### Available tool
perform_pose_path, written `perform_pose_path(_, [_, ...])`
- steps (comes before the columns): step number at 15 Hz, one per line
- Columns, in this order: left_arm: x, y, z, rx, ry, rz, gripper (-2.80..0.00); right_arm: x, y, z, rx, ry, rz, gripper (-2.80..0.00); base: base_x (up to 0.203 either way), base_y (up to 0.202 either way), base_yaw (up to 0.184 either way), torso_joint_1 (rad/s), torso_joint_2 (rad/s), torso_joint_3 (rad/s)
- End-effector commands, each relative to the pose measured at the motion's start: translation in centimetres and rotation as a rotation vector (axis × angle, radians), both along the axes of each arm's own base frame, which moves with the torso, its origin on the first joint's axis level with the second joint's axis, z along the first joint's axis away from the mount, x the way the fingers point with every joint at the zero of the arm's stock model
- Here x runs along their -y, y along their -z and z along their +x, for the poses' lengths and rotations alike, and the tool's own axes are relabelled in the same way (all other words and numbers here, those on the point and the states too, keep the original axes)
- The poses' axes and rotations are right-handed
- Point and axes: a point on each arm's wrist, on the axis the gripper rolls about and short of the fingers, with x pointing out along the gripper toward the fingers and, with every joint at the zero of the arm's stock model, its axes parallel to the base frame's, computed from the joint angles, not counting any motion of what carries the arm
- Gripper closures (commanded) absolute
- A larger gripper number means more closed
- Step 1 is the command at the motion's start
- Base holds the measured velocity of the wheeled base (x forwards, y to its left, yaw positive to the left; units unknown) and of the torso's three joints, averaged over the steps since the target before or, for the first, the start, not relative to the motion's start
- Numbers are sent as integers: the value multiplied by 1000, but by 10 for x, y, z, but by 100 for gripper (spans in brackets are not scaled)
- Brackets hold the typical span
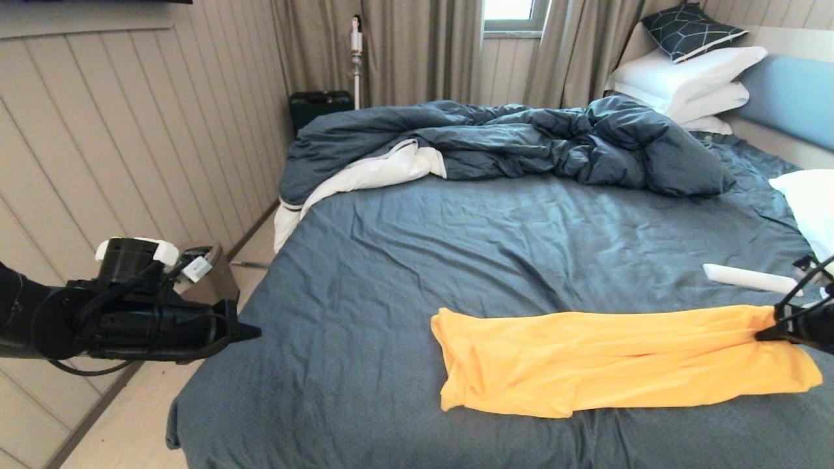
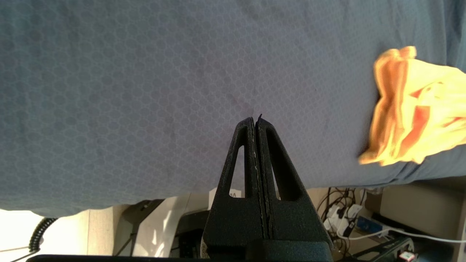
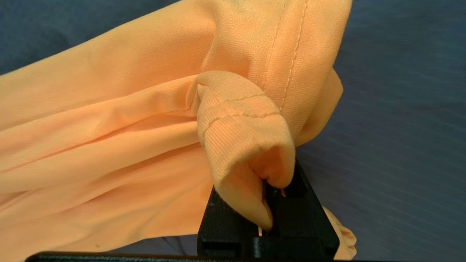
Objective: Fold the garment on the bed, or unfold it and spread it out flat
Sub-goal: Fold the yellow T-shirt
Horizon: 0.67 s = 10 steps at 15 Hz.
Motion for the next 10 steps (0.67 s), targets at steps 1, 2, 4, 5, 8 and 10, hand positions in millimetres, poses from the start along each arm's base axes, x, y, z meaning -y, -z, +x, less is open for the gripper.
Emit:
perform_pose_path(1, [0,0,-1,-1,1,-4,0,14,-10,-5,5,25,-6,0,0,0,0,0,0,0])
perform_pose_path(2, [0,0,0,1,1,-4,0,11,-18,-9,-2,22,2,0,0,0,0,0,0,0])
perform_pose_path(4, [0,2,-1,2,1,-4,0,-8,-40,-14,10,-14,-11,0,0,0,0,0,0,0])
perform_pose_path(5, [0,2,-1,1,1,-4,0,-29,-49,-8,18,-68,-15,0,0,0,0,0,0,0])
perform_pose_path(8, [0,0,-4,25,2,-5,0,-104,-81,5,41,-257,-18,0,0,0,0,0,0,0])
perform_pose_path(10, [1,0,-6,29,5,-8,0,-160,-95,13,47,-395,-2,0,0,0,0,0,0,0])
